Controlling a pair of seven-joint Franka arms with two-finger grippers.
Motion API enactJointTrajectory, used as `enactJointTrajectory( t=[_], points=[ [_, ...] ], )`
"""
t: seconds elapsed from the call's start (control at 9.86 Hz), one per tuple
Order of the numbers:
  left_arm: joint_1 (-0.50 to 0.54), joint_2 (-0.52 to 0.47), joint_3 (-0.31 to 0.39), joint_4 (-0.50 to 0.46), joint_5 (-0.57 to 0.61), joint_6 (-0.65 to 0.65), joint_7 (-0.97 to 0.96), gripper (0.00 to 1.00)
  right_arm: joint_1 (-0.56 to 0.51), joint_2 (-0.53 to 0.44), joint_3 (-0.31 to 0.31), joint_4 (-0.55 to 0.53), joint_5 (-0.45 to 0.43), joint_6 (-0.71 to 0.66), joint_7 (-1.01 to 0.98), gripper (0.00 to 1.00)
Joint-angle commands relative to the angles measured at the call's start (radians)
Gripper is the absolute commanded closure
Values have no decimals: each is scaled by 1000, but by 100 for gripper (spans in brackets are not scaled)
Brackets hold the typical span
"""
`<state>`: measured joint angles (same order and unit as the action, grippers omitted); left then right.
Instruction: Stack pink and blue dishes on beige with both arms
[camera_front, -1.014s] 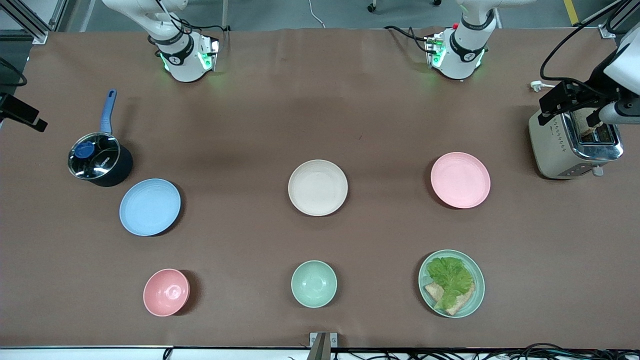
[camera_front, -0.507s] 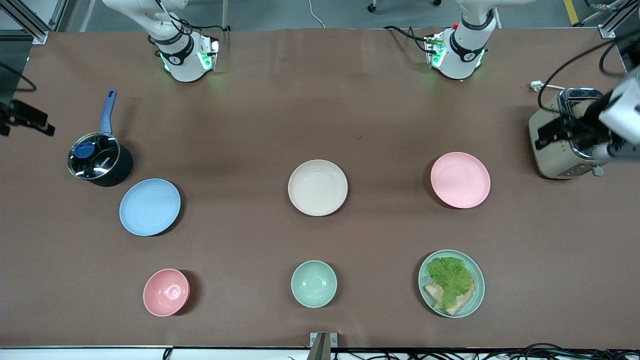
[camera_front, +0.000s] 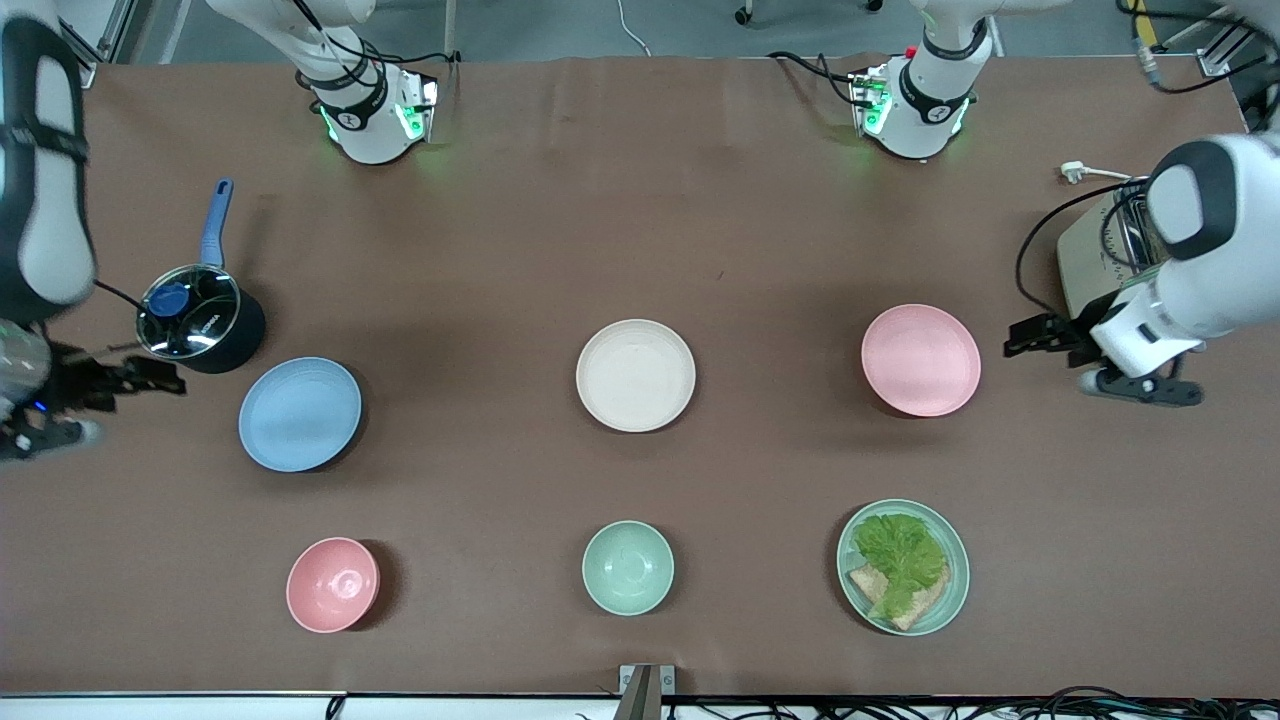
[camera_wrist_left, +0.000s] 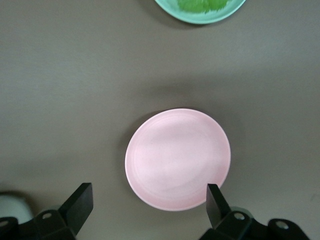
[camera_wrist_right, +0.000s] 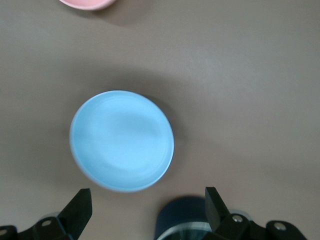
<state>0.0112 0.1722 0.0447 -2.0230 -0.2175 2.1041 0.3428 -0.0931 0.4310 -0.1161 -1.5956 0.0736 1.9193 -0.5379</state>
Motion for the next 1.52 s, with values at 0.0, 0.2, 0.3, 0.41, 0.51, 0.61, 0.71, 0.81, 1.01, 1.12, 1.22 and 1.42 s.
enactJointTrajectory(
  t=[0.0, 0.2, 0.3, 0.41, 0.51, 0.61, 0.71, 0.81, 1.01, 1.12, 1.22, 1.42],
  points=[
    [1, 85, 20, -158, -98, 208, 126, 0, -33, 95, -11, -62, 120, 158, -196, 0],
    [4, 197, 20, -172, -103, 267, 128, 5, -33, 152, -34, -139, 268, 289, -330, 0],
    [4, 226, 20, -169, -105, 275, 128, 9, -34, 176, -34, -156, 275, 332, -341, 0],
    [6, 242, 20, -169, -105, 275, 130, 18, -31, 189, -34, -171, 296, 357, -341, 0],
    [6, 250, 20, -169, -105, 275, 130, 37, -27, 195, -34, -190, 355, 359, -341, 0],
    [7, 250, 20, -169, -105, 275, 130, 71, -25, 210, -34, -193, 397, 360, -343, 6],
    [7, 248, 20, -169, -105, 275, 131, 92, -25, 213, -34, -196, 400, 359, -343, 16],
    [7, 248, 20, -168, -105, 275, 131, 100, -25, 213, -34, -196, 400, 353, -343, 36],
    [21, 231, 20, -168, -103, 266, 131, 100, -23, 210, -34, -195, 400, 346, -327, 98],
    [29, 202, 18, -168, -103, 255, 131, 100, -22, 210, -34, -188, 400, 345, -324, 99],
    [29, 160, 9, -164, -103, 219, 118, 100, -20, 207, -36, -179, 397, 343, -321, 99],
    [38, 83, -90, -148, -103, 169, 76, 100, -13, 203, -80, -103, 387, 217, -310, 99]
  ],
)
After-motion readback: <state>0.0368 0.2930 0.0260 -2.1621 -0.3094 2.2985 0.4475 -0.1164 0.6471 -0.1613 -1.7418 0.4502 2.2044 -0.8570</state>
